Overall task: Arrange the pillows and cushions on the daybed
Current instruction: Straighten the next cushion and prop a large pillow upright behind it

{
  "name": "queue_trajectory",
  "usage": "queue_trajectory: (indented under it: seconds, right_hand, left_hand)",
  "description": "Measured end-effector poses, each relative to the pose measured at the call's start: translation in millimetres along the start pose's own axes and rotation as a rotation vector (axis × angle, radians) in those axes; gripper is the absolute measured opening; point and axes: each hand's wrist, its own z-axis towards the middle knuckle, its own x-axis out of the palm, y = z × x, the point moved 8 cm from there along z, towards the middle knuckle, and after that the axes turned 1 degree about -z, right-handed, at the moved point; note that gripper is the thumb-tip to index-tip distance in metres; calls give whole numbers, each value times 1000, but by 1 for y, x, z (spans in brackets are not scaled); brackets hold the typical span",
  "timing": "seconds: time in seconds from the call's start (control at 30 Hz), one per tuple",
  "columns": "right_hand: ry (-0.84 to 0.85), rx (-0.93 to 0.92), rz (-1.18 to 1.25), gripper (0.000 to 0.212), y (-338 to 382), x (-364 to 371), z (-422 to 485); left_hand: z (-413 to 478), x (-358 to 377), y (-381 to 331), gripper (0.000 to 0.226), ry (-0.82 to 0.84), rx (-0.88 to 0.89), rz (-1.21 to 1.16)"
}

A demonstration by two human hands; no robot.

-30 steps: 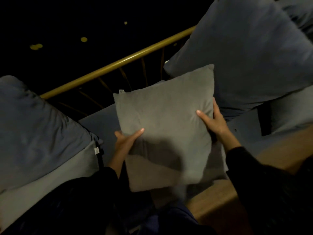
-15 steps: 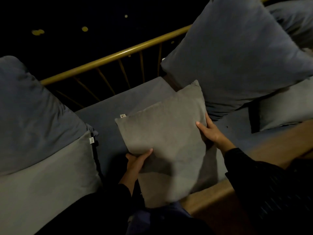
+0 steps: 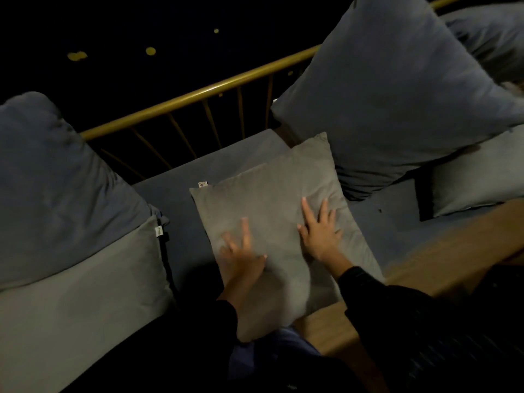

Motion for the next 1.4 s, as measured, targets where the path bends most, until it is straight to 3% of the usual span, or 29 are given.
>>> queue_trajectory:
  seconds: [0.13,0.27,0.33,0.43,0.57,0.67,0.8,0.97,1.23,1.4]
  right_hand:
    - [216,-46,-50,68,-9,22,-7]
    - [379,-49,114,74,-19,-7,17]
    - [341,-4,271,66,-21,-33,26]
    - [80,119,525,55,-40,-84,38]
    - [-248,281,852,61,-93,-142,49]
    - [-397,357,980,80,-134,-175,62]
    - [-503,345,1101,113,-177,-215,85]
    - [-513,307,1339,141,-223,-239,117]
    - [-296,244,1431,124,-242,-235,150]
    - [-262,242,1454,85,-228,-237,152]
  left_hand:
    - [2,16,-15,104,221,122,337]
    - [17,-12,-30,95,265,217,371]
    - [21,-35,-52,67,185,226,292]
    - [32,-66,-92,39,37,217,236]
    - [48,-81,-180,64,67,359,161]
    - [52,-94,-270,83,63,466,61]
    - [59,-120,-385,90,-25,597,-135]
    - [98,-135,-478,115,-10,474,-300]
    - [115,-103,-527,99,103,473,-407]
    - [134,-105,-524,106,49,363,-468]
